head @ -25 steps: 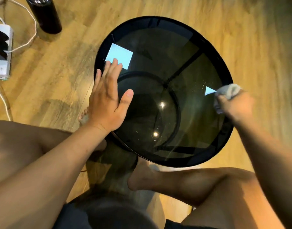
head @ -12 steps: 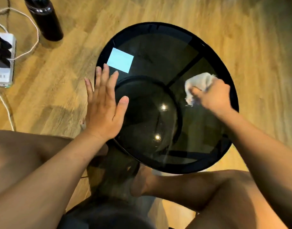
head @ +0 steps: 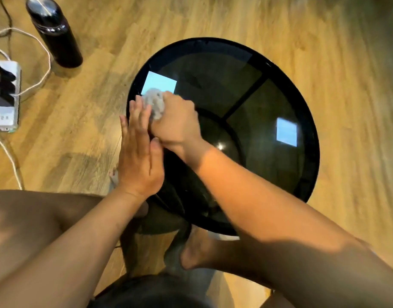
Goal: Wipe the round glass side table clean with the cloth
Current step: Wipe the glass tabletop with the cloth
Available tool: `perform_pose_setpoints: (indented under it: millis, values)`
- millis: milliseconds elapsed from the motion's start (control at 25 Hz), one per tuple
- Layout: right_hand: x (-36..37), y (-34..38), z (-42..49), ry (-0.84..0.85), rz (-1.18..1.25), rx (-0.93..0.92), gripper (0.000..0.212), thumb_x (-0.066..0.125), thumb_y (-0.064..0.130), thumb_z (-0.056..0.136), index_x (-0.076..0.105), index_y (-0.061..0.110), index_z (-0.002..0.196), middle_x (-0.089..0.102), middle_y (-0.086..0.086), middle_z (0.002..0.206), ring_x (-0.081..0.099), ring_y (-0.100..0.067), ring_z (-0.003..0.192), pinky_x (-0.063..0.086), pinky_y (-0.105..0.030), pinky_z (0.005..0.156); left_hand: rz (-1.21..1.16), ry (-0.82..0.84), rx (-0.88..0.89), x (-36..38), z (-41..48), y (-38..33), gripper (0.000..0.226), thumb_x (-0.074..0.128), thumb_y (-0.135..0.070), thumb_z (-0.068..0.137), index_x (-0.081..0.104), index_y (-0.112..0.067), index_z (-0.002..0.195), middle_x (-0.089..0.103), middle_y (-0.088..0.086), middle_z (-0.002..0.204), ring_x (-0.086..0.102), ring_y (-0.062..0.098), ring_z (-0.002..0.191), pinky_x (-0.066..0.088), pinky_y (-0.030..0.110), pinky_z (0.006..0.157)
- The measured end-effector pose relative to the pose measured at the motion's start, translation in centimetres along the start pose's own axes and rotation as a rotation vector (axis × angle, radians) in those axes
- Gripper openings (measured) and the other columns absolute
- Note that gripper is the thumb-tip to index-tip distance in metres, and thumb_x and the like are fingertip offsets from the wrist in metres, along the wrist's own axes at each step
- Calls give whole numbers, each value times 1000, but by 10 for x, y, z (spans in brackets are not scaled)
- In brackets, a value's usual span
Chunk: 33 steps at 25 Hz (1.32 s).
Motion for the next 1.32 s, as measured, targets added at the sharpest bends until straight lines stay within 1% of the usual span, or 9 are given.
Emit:
perform_pose_setpoints:
  millis: [160,280,400,520,640,840,960,1120,1320]
  values:
    - [-10,-28,20,40,23,-54,35,63,43,73,61,16,96,69,-4,95,66,-25,92,46,-27,72,6,36,57,0,17,-3,55,35,-26,98,18,-6,146,17,30,159,11,39,151,3,51,124]
    - [-92,-173,17,-120,-218,264,43,62,47,75,59,6,90,66,-7,90,66,-22,93,39,-25,69,120,123,45,8,25,-5,62,40,-32,96,20,-8,150,17,22,162,9,33,153,-3,42,125]
    - [-160,-260,-3,-144,-339,552,36,62,33,85,58,-2,82,54,-19,82,65,-42,96,44,-38,69,103,131,18,11,24,-2,65,40,-36,96,22,-6,151,18,19,163,9,31,153,-1,41,125]
    - [-150,-232,9,-207,-304,541,37,52,36,77,65,5,90,68,-17,84,68,-40,88,56,-41,75,63,112,-4,9,24,-2,66,40,-36,96,21,-4,151,17,20,163,10,31,153,-2,37,125]
    - [-86,-134,31,-234,-255,376,40,63,42,80,67,13,108,72,-16,107,68,-35,102,53,-36,82,43,87,6,9,25,-3,68,42,-34,95,18,-2,150,17,25,161,11,35,152,-3,35,124]
    - [10,27,34,100,119,-118,20,59,30,84,59,18,100,69,-7,99,64,-28,99,42,-28,75,-77,-29,-30,2,22,0,61,40,-28,95,24,6,143,14,31,158,13,36,150,12,38,124]
    - [-28,-47,51,33,17,-29,31,67,41,76,64,22,100,70,-4,98,66,-24,94,41,-24,70,-41,31,-47,6,19,2,57,43,-29,94,20,-10,143,14,20,160,11,33,152,10,48,124]
    - [-147,-219,41,-161,-292,437,46,57,46,71,61,3,88,60,-23,90,65,-39,97,37,-34,66,8,57,-66,8,19,5,60,42,-33,95,21,-11,146,17,18,162,12,29,153,2,36,125]
    - [-137,-196,59,-199,-326,468,38,58,37,67,63,5,88,68,-23,93,67,-39,89,52,-41,75,3,48,-72,7,21,3,62,43,-33,95,23,-7,147,19,17,162,15,29,152,3,33,125]
Point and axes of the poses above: each hand's wrist, its own z-axis towards the middle knuckle, its own x-axis out of the palm, y = z × x, the point moved 4 cm from there along z, towards the middle knuckle
